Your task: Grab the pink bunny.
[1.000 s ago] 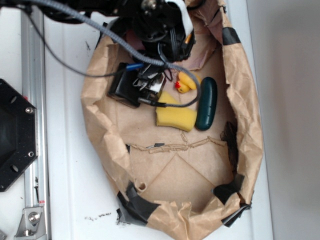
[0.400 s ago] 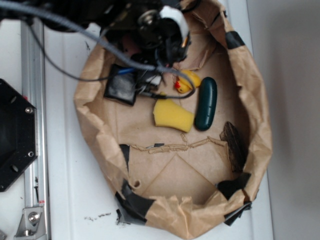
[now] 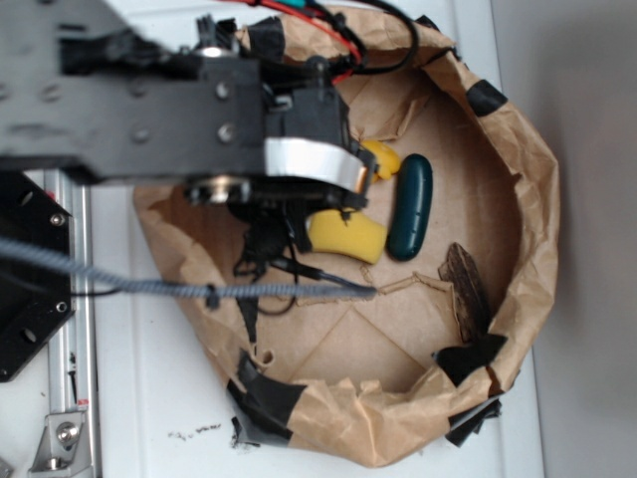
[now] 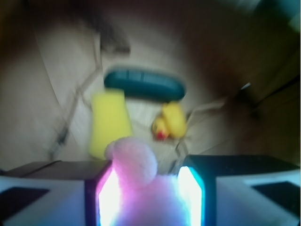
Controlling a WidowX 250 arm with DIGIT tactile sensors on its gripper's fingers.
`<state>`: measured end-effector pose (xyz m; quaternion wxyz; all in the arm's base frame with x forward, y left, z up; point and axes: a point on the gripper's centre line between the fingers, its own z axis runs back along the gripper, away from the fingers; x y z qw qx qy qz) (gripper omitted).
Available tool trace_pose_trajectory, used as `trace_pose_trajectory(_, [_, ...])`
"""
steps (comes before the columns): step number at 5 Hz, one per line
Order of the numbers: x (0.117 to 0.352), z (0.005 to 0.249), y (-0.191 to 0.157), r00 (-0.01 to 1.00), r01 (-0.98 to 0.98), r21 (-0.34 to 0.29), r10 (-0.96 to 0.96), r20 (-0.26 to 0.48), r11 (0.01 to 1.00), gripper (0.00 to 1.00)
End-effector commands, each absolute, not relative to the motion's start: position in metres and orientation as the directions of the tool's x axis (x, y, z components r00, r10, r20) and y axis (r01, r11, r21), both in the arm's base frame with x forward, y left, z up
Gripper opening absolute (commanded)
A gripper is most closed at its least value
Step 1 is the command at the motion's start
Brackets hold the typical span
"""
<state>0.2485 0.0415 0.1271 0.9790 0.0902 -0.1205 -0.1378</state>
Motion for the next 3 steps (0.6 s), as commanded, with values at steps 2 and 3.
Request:
trace_pose_trajectory(2, [0.24,0.1952,0.0338,0.974,-0.149,0.137,0.121,0.19,0.979,0.0])
trace_pose_trajectory(3, [0.2387,0.1935,0.0295,0.958,-0.197,0.073,0.176,0.227,0.978,0.0])
